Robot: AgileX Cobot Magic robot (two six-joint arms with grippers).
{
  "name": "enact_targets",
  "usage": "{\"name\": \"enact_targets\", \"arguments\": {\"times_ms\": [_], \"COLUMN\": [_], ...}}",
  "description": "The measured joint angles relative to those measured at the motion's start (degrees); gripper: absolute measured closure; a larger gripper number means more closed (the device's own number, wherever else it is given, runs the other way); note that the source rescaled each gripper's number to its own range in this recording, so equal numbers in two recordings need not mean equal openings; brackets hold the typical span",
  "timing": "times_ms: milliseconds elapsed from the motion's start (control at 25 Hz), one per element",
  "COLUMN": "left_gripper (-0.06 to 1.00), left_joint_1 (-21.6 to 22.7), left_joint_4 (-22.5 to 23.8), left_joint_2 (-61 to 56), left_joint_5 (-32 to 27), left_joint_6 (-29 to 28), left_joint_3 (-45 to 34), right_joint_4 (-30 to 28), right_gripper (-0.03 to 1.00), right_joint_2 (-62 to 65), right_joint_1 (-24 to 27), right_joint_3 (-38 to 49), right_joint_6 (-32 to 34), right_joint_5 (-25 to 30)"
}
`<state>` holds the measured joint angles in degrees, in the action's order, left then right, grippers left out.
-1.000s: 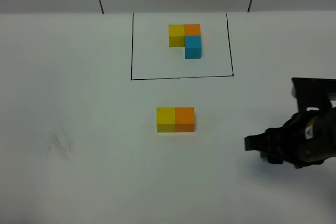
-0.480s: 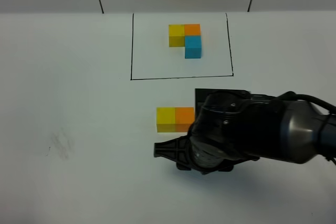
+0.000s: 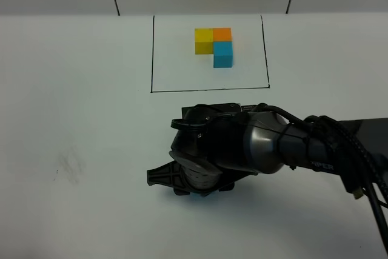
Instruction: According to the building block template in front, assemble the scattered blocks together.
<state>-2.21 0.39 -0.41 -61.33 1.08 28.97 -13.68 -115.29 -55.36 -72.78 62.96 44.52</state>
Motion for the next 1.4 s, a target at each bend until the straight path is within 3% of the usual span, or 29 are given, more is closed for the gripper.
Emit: {"name": "enact_targets", "arguments": {"times_ms": [520,1040,1400], "left_gripper": [0.27,0.27,0.27], "left_joint_1": [0.0,0.0,0.0], "left_joint_4": [0.0,0.0,0.0], "left_joint_2": [0.0,0.0,0.0], "left_joint_5": [0.0,0.0,0.0], "left_joint_6": [0.0,-0.1,-0.1], "left_joint_3": [0.0,0.0,0.0], "right_joint_4": [-1.5,-1.0,-0.8], "right_gripper": [0.72,0.72,0.72], "right_joint_2": [-3.7,-5.7,-8.0], "right_joint_1": [5.3,5.5,5.5], "right_joint_3": [-2.9,-4.8,-8.8], "right_joint_6": [-2.1,-4.5,-3.8], "right_joint_5": [1.6,1.6,4.7]}}
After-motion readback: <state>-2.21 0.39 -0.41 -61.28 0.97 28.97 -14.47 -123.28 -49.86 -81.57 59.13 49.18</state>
